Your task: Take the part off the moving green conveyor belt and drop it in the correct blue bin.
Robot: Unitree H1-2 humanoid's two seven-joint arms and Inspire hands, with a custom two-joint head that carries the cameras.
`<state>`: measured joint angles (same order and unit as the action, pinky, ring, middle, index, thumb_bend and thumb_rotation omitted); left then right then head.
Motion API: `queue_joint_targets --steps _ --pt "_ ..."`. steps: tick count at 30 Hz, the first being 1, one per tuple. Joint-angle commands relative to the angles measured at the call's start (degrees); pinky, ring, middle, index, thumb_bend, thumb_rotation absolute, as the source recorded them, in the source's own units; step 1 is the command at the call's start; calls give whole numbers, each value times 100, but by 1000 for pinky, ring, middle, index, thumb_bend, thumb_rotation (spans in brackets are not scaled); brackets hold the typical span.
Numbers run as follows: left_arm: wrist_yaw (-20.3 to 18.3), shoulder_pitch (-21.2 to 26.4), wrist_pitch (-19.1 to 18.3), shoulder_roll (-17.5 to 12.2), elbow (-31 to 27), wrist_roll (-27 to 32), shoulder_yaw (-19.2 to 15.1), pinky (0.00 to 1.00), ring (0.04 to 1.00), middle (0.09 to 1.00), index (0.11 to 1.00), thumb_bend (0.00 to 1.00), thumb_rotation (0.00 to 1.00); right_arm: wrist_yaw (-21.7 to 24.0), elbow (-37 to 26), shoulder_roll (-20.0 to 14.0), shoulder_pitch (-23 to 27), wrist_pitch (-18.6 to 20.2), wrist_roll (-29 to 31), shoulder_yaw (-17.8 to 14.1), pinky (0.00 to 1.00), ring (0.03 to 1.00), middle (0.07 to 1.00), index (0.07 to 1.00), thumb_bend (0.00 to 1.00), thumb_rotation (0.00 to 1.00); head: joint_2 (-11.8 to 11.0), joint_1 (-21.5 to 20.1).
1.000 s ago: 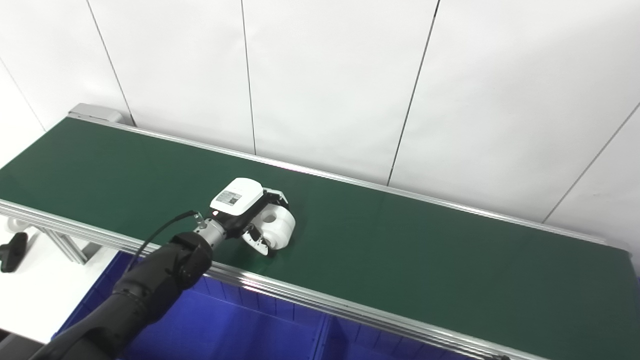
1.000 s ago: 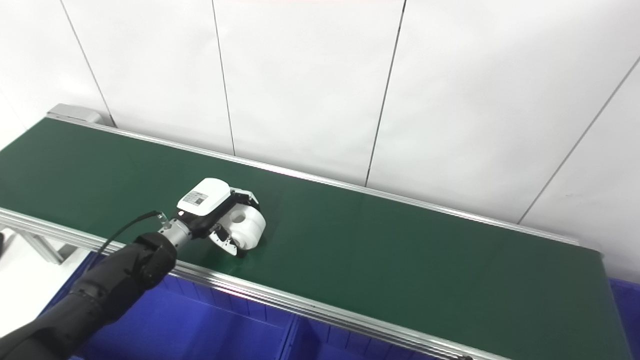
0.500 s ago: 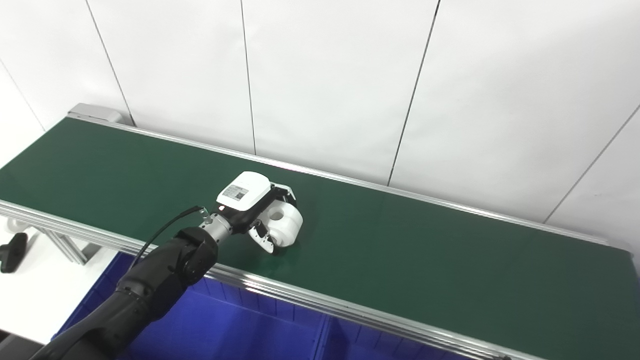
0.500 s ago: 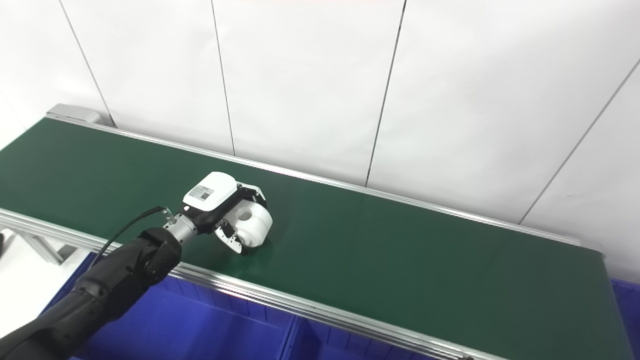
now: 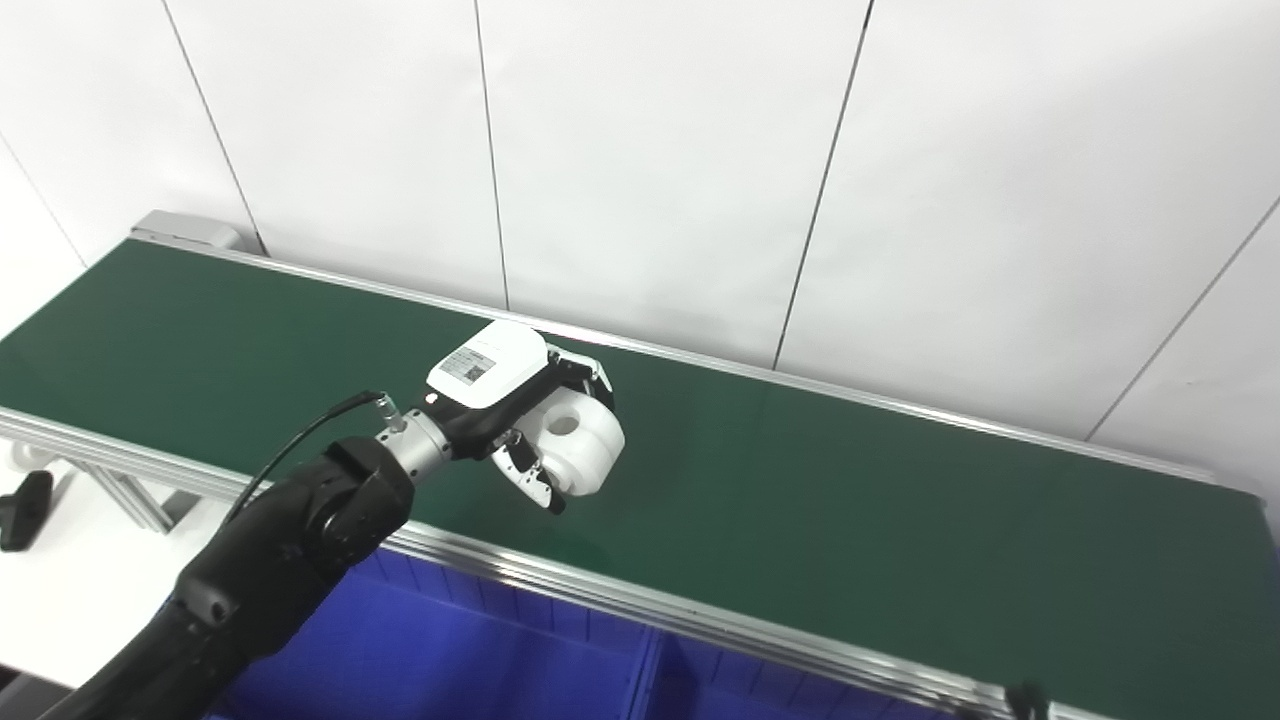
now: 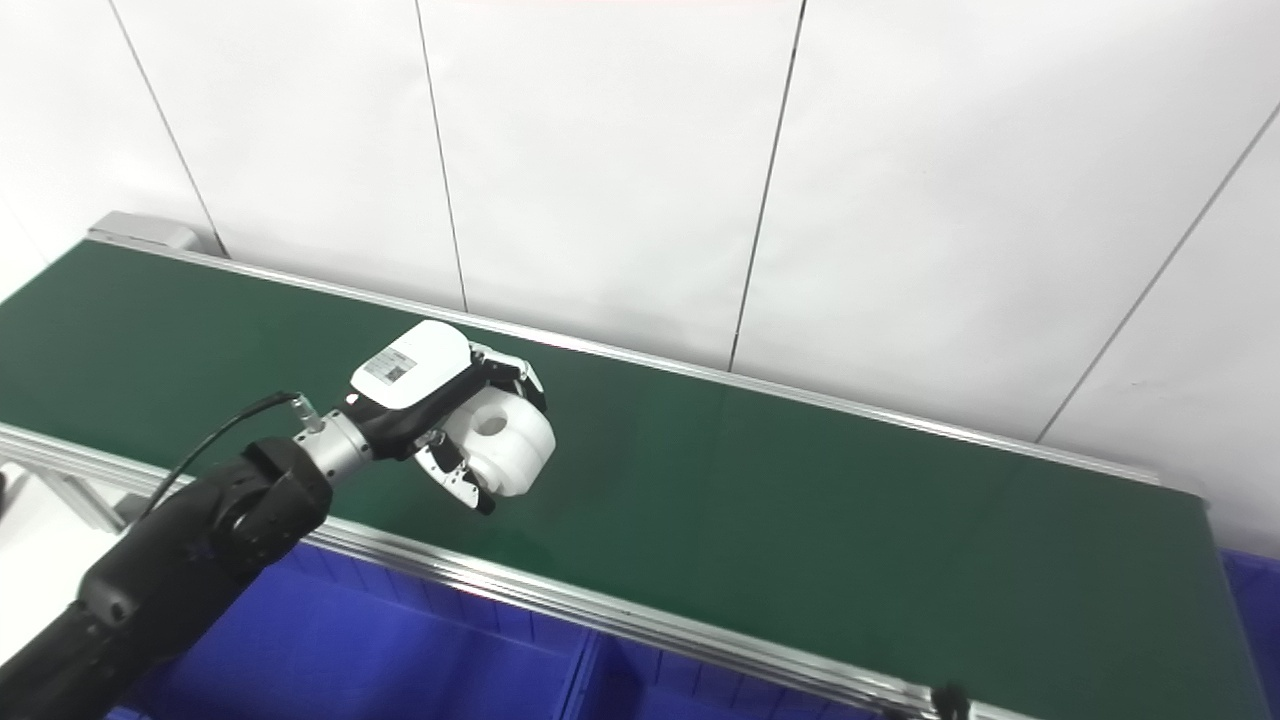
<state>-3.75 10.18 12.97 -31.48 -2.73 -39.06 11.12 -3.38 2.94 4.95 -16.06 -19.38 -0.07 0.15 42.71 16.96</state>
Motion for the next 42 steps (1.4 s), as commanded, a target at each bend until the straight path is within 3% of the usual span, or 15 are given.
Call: queue_joint_targets --steps 1,7,12,15,20,24,30,32,34,35,37,42 --pt "-168 -119 -211 -78 -389 75 -153 383 423 475 501 518 0 17 -287 -20 16 221 118 -49 753 763 895 909 626 876 62 49" --pt "-700 -934 -594 -61 -1364 72 -266 360 432 485 493 517 0 37 -609 -69 101 595 248 -62 718 751 885 887 655 825 211 161" --pt "-1191 -1521 -926 -77 -2015 2 -337 372 441 488 488 519 0 43 -637 -61 126 629 212 -11 704 744 886 884 650 820 236 118" --pt "-1374 -1793 -943 -82 -2209 -95 -305 370 434 484 491 519 0 59 -634 -50 133 662 234 17 695 741 883 877 651 808 251 78" --pt "-1544 -2035 -985 -24 -2226 -319 -274 301 374 451 512 517 0 48 -639 -49 130 700 183 57 690 737 882 881 627 805 243 20" --pt "-1622 -2082 -967 -50 -2014 -612 -204 321 390 456 511 518 0 28 -575 -61 116 658 138 63 699 742 882 885 580 824 219 1" --pt "-1675 -2065 -976 -133 -1600 -1343 -26 425 470 496 480 520 0 49 -513 -48 113 567 177 79 721 750 888 883 619 802 195 -46" --pt "-1783 -2028 -1113 -139 -1541 -1764 23 511 528 509 473 520 0 33 -498 -36 112 564 165 78 722 751 888 884 602 801 195 -58" --pt "-1937 -2018 -1312 -94 -1550 -2248 30 584 613 627 491 519 56 35 -490 -37 109 564 158 81 718 753 890 886 600 805 192 -79" --pt "-2093 -2026 -1511 -30 -1597 -2621 14 684 717 726 650 687 260 38 -487 -37 106 556 158 84 718 755 893 889 600 809 192 -88" --pt "-2285 -2054 -1897 141 -1673 -3384 -38 778 811 830 759 787 433 41 -491 -33 98 551 166 88 722 755 896 890 611 806 185 -104" --pt "-2591 -2102 -2304 454 -1819 -4198 -173 882 903 927 836 795 544 20 -515 -20 88 567 133 93 718 750 896 891 574 811 174 -128"
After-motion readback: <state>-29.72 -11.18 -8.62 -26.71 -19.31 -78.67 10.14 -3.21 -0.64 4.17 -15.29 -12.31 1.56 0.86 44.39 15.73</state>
